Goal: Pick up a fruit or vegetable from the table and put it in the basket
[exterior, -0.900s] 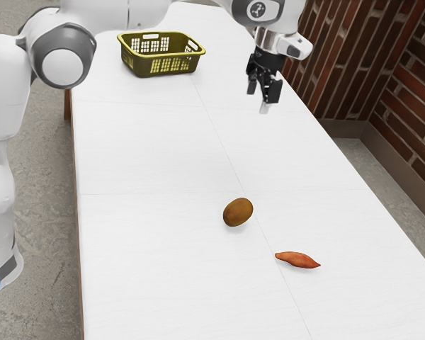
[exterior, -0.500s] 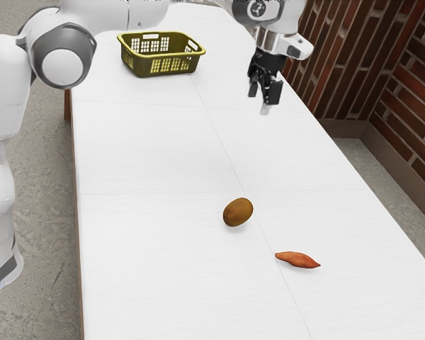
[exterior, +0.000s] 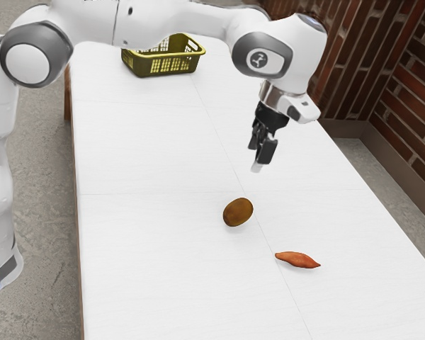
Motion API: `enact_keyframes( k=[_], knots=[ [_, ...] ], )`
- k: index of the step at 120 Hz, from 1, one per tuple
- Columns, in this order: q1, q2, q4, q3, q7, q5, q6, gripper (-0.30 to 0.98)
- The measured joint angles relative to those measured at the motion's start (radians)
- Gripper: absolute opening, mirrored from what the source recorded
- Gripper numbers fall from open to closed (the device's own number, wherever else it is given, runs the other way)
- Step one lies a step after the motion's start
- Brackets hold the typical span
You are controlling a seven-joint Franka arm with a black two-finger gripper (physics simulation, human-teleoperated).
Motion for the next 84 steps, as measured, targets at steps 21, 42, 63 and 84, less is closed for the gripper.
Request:
enact_keyframes(
  k=[21,42,63,84],
  knots=[
    [0.001,-0.069,-0.144,0.003,-0.074,-0.021,0.051,0.69],
    [0.006,-0.12,-0.269,0.005,-0.186,-0.118,0.1,0.69],
    [-0.003,-0.134,-0.331,0.003,-0.277,-0.178,0.158,0.69],
    [-0.013,-0.134,-0.351,0.001,-0.345,-0.177,0.187,0.69]
  ],
)
